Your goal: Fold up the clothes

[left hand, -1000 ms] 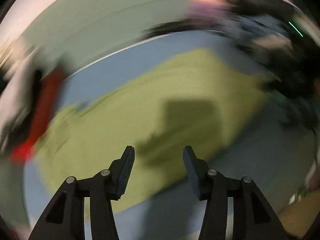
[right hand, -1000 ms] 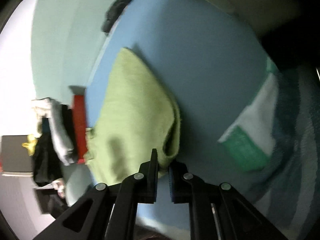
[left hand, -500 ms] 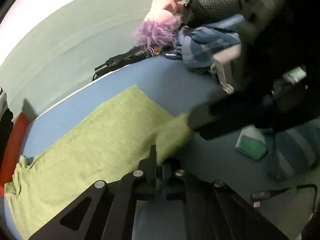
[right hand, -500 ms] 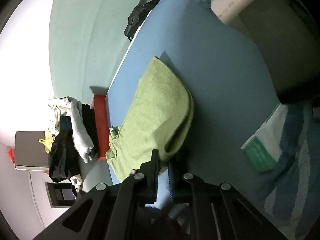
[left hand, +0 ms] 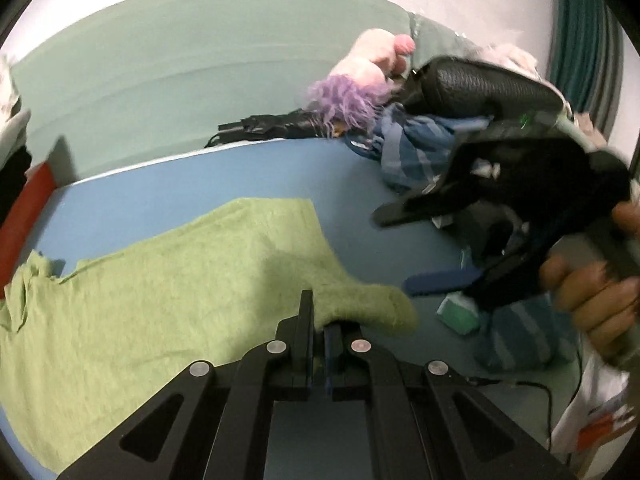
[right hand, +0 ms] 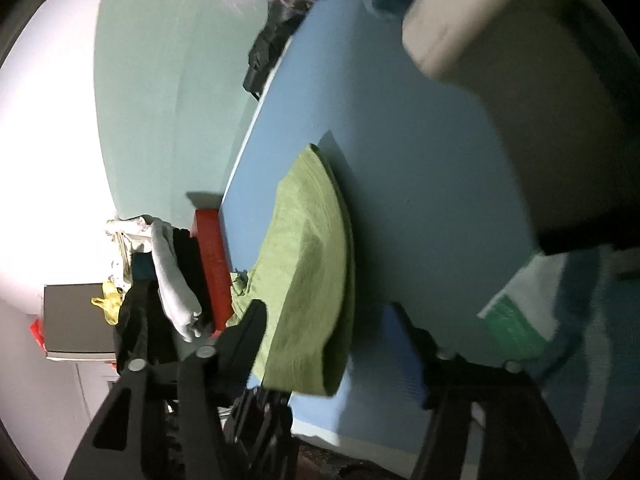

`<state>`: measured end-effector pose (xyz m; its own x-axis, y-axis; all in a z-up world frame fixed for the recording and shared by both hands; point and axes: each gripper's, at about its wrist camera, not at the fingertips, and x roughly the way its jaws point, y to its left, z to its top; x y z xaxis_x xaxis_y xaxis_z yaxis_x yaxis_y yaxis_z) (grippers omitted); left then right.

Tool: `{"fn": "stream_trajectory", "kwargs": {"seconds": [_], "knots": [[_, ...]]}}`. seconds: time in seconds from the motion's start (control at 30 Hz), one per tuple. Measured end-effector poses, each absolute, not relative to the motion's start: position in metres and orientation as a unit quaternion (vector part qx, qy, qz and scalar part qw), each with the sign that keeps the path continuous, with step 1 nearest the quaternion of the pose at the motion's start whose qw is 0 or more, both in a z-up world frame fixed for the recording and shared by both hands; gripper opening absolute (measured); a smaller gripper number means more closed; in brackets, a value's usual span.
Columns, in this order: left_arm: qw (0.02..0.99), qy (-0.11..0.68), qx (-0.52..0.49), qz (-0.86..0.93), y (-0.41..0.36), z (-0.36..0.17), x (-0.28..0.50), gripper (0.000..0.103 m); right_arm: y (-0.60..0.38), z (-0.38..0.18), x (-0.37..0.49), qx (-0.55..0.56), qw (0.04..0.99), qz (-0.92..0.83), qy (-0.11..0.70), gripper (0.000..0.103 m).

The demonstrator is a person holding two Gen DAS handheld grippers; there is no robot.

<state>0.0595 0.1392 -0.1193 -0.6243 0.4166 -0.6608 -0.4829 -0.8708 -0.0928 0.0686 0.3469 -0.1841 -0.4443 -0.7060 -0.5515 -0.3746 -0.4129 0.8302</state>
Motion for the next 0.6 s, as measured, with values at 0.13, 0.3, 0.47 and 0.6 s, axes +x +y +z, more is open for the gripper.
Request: {"fn": "stream_trajectory", "kwargs": {"seconds": [0.13,0.3,0.47,0.6], "knots": [[0.247,0.026,-0.349,0.903,0.131,-0.112,0.057,0.003,0.323,-0.205,0.046,0.525,0.141,-0.655,-0.525,0.068],[0.243,-0.001,-0.344,0.907,0.12,-0.105,0.059,0.003,0.295,-0.231,0.014,0.539,0.164,-0.627,-0.538,0.068],[0.231,-0.035,-0.341,0.911,0.103,-0.097,0.058,0.003,0.281,-0.248,-0.005,0.517,0.184,-0.605,-0.576,0.026],[0.217,-0.092,-0.344,0.909,0.078,-0.091,0.055,0.003,0.291,-0.217,-0.019,0.483,0.16,-0.656,-0.558,0.012]]}}
